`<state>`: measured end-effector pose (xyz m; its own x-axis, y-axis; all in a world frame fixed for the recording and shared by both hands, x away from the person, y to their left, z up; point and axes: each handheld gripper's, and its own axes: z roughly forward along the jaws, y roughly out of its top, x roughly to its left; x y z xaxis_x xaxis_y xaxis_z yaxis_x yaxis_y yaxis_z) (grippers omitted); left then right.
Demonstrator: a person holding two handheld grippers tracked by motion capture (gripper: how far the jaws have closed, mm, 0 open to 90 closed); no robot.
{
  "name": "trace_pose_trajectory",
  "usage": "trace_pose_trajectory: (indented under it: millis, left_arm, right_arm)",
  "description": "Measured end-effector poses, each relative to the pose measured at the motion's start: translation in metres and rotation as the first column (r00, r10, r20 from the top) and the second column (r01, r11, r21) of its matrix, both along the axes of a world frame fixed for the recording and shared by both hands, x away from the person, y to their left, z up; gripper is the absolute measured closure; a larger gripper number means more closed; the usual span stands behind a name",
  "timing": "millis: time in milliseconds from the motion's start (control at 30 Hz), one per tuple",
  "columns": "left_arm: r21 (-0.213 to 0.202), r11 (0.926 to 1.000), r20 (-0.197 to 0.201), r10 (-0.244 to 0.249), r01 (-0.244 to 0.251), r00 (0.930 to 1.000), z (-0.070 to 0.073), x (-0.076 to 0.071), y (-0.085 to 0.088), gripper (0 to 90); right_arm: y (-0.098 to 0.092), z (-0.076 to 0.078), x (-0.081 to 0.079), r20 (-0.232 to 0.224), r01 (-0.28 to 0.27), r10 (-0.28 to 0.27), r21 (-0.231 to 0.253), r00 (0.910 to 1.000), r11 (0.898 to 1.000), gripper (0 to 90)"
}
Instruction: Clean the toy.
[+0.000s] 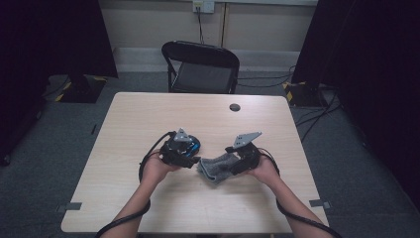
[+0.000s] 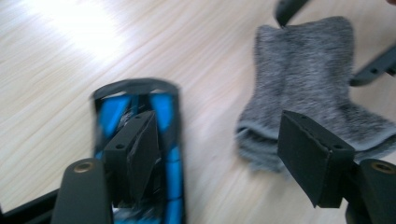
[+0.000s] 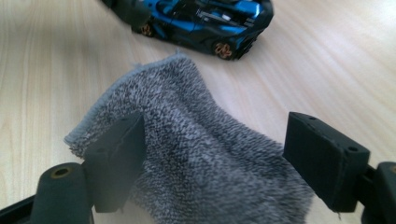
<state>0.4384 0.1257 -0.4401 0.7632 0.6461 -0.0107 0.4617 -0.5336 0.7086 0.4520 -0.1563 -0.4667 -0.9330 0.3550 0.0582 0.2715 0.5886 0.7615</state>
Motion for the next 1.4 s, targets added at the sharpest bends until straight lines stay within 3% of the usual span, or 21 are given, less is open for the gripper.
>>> trace_pose_trajectory:
  millis: [100, 200, 233, 467, 567, 733, 933, 1400]
  left_arm:
    - [-0.025, 0.9974, -0.011, 0.067, -0.067, 0.9977, -0.003, 0.008, 0.011, 26.5]
    - [-0.026, 0.9944, -0.019, 0.102, -0.102, 0.9946, -0.008, 0.018, 0.017, 25.6]
    - [-0.008, 0.9929, -0.026, 0.119, -0.119, 0.9926, -0.012, 0.026, 0.018, 24.7]
    - [-0.012, 0.9896, -0.068, 0.142, -0.144, 0.9875, -0.028, 0.046, 0.015, 21.2]
    - [-0.018, 0.9897, -0.074, 0.14, -0.142, 0.9874, -0.031, 0.05, 0.012, 20.5]
    - [0.011, 0.9957, -0.053, 0.093, -0.092, 0.9943, -0.035, 0.054, 0.001, 19.6]
    - [0.017, 0.9982, -0.059, 0.059, -0.058, 0.9965, -0.042, 0.057, -0.002, 20.0]
    - [0.032, 0.9977, -0.081, 0.062, -0.06, 0.9948, -0.054, 0.064, -0.007, 17.9]
  right_arm:
    - [0.003, -0.005, -0.001, -0.008, -0.019, 0.019, -0.007, 0.9998, 1.0, 23.9]
    - [0.004, -0.01, -0.002, -0.012, -0.029, 0.028, -0.018, 0.9995, 0.999, 24.3]
    - [0.005, -0.012, -0.002, -0.015, -0.033, 0.032, -0.019, 0.9994, 0.999, 24.3]
    - [0.003, -0.024, -0.002, -0.017, -0.041, 0.041, -0.032, 0.999, 0.999, 26.3]
    - [0.002, -0.026, -0.002, -0.018, -0.041, 0.04, -0.025, 0.999, 0.999, 26.5]
    - [0.002, -0.027, -0.002, -0.011, -0.042, 0.041, -0.03, 0.9991, 0.999, 27.2]
    - [0.001, -0.028, -0.002, -0.011, -0.034, 0.034, -0.025, 0.9994, 0.999, 27.4]
    - [0.0, -0.031, -0.003, 0.001, -0.023, 0.023, -0.017, 0.9997, 1.0, 31.2]
